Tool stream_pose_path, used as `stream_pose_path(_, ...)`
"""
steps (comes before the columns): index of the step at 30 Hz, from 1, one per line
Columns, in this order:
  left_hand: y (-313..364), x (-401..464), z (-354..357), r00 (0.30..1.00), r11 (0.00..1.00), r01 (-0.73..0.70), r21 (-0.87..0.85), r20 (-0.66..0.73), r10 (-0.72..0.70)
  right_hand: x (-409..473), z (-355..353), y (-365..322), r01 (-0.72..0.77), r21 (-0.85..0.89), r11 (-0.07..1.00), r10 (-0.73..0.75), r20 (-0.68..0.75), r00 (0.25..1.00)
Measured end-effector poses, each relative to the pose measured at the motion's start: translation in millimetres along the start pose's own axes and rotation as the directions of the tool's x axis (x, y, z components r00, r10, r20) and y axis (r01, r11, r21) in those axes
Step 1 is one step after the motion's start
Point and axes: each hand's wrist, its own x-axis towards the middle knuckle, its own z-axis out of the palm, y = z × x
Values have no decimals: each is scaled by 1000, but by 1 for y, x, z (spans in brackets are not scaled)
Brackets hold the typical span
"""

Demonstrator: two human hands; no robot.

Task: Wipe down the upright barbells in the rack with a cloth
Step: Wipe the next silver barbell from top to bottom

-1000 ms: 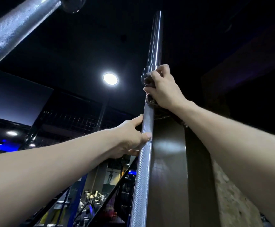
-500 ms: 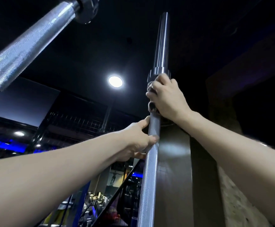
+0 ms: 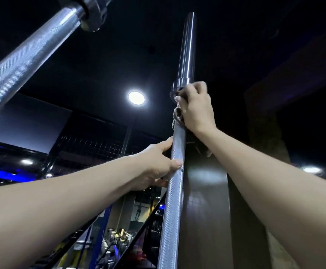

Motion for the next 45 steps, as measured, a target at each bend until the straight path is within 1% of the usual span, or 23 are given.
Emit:
stream_pose_path(3, -2, 0, -1, 1000, 1000, -6, 4, -9, 6, -1, 2, 3, -327, 238, 914, 345, -35, 938)
stream_pose_path(5, -1, -1, -1, 1000, 1000, -2, 8, -16, 2, -1, 2, 0, -431, 291, 854, 455, -19, 890)
stream_pose_path(6, -1, -1, -1, 1000, 1000, -1, 15, -17, 2, -3, 3, -3, -361, 228, 904, 382, -51, 923)
stream_pose_path(7, -1, 0, -2, 1000, 1000, -1, 19, -17, 1, -5, 4, -6, -200, 91, 976, 207, -87, 974)
stream_pose_path(8, -1, 0, -2, 1000, 1000, 0, 19, -19, 0, -6, 5, -10, 4, -86, 996, -10, -71, 997)
stream_pose_path(9, -1, -1, -2, 1000, 1000, 0, 19, -23, 0, -5, 5, -12, 168, -223, 960, -170, 13, 985)
stream_pose_path(10, -2, 0, -1, 1000, 1000, -1, 17, -29, 1, -3, 4, -12, 268, -289, 919, -251, 96, 963)
stream_pose_path(12, -1, -1, 0, 999, 1000, -3, 16, -35, 3, 2, 3, -9, 226, -256, 940, -200, 125, 972)
stream_pose_path(14, -2, -1, -1, 999, 1000, -4, 13, -32, 4, 3, 4, -3, 26, -82, 996, -25, 10, 1000)
stream_pose_path(15, -2, -2, -1, 1000, 1000, -5, 10, -27, 5, 2, 6, 0, -104, 27, 994, 104, -36, 994)
stream_pose_path(17, -1, -1, -2, 1000, 1000, -4, 5, -12, 4, 4, 9, 4, -305, 186, 934, 316, -28, 948)
stream_pose_path(18, -2, -1, -3, 1000, 1000, -1, 4, -5, 1, 3, 9, 3, -304, 145, 941, 311, -23, 950)
stream_pose_path(19, -2, -1, -3, 1000, 1000, 1, 3, -3, -1, 1, 7, 0, -232, 72, 970, 234, -15, 972)
stream_pose_path(21, -3, 0, -4, 1000, 1000, 1, 0, 1, -1, -13, 0, -7, -7, -35, 999, 9, 51, 999)
stream_pose_path(23, -3, -1, -5, 1000, 1000, -6, -2, 12, 6, -39, -7, -9, 228, -117, 967, -209, 156, 965)
stream_pose_path(25, -5, -2, -6, 1000, 1000, -14, -17, 8, 14, -58, -12, -5, 370, -130, 920, -334, 236, 912)
stream_pose_path(27, -6, -1, -4, 1000, 1000, -18, -25, -16, 17, -47, -14, -3, 385, -163, 908, -335, 268, 903)
stream_pose_path(31, -8, -1, -3, 999, 999, -11, -49, -34, 10, 13, 0, -4, 277, -373, 885, -183, 268, 946)
stream_pose_path(35, -8, -2, -6, 1000, 999, -8, -36, -27, 7, -7, 4, -7, 214, -298, 930, -164, 185, 969)
stream_pose_path(38, -8, -2, -7, 999, 1000, -4, -28, -38, 3, -45, -2, -10, 331, -237, 913, -275, 238, 931)
stream_pose_path(41, -7, -3, -3, 999, 1000, -2, -30, -50, 1, -40, -10, -7, 396, -246, 885, -316, 309, 897)
stream_pose_path(43, -7, -2, 0, 999, 999, 11, -47, -53, -13, -14, -6, -5, 374, -335, 865, -269, 319, 909)
stream_pose_path(45, -6, -1, 2, 999, 999, 19, -47, -44, -21, 9, -1, -2, 269, -387, 882, -154, 303, 941)
